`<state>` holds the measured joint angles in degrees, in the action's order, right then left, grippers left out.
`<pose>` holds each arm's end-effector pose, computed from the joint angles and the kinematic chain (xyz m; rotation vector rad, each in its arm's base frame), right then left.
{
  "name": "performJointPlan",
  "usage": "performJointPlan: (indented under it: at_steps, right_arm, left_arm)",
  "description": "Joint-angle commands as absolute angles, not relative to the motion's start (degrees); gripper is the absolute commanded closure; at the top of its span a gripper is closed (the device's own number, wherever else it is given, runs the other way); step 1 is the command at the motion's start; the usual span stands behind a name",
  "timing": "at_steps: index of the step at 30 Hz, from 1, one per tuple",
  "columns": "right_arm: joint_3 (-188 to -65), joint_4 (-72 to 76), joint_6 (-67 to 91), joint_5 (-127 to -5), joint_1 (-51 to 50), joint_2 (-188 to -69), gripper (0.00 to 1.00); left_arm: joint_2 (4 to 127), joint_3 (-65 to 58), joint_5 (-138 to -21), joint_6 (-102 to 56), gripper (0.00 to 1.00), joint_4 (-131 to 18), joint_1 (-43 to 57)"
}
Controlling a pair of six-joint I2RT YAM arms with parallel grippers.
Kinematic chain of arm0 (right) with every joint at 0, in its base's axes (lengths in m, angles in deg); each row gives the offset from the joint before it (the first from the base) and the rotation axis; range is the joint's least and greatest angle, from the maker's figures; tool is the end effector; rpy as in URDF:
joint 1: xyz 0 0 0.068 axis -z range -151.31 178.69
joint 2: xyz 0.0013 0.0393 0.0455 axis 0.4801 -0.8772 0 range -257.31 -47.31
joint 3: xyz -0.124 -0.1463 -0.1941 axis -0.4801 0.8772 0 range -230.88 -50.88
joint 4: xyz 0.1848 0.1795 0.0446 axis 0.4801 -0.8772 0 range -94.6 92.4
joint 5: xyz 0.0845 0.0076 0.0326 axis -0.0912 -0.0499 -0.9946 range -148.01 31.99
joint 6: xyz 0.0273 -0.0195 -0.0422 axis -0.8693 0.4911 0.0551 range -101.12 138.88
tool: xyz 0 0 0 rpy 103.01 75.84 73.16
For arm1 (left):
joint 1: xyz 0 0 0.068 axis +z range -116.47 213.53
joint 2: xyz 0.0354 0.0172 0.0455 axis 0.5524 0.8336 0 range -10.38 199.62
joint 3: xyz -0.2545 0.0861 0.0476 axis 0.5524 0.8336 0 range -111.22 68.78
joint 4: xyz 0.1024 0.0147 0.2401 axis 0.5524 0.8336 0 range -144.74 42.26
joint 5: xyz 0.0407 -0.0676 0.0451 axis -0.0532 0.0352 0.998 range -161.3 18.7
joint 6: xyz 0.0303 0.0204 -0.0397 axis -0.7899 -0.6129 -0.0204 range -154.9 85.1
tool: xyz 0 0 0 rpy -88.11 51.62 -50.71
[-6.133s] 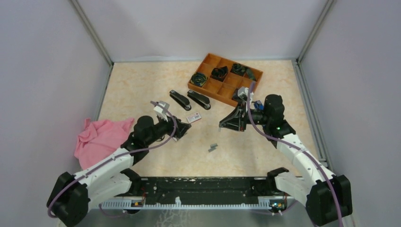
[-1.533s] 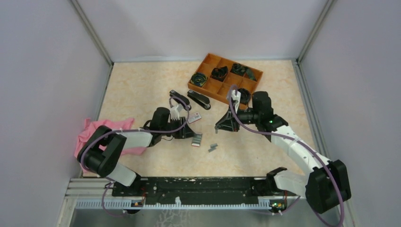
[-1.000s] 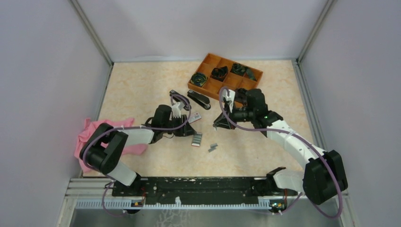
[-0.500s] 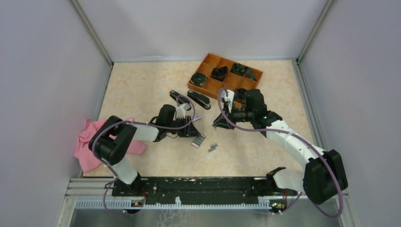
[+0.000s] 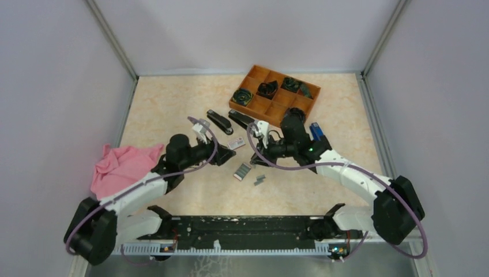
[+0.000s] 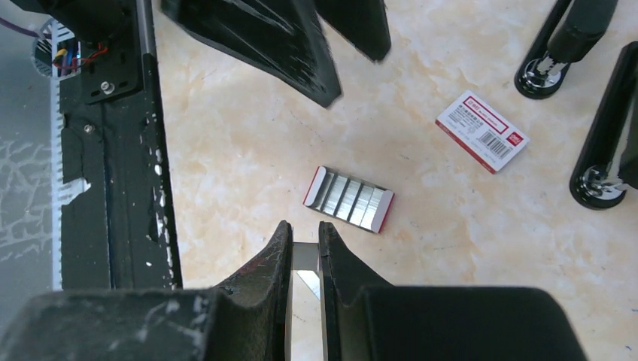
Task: Unload the staples from the stapler
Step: Place the staple in the staple box.
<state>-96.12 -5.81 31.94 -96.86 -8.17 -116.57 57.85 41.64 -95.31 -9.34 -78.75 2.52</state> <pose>0.1953 0.1742 0.2613 -1.2583 1.7338 0.9647 0.2051 -0.1402 0.2116 0.4009 1.9437 -1.0535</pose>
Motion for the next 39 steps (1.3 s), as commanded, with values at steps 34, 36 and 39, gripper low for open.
performJointPlan:
  at_steps: [34, 36, 39]
  right_arm:
    - [-113.3, -11.0, 30.6, -73.5, -21.5, -144.0, 0.89]
    - [-113.7, -11.1, 30.4, -73.4, -21.5, -144.7, 0.89]
    - [-114.3, -11.3, 30.1, -72.5, -21.6, -145.7, 0.89]
  left_arm:
    - [12.8, 66.1, -72.1, -6.1, 0.00, -65.5, 2.8]
    - [12.8, 66.1, -72.5, -5.9, 0.00, -65.7, 2.8]
    - [13.1, 66.1, -72.9, -5.8, 0.00, -65.7, 2.8]
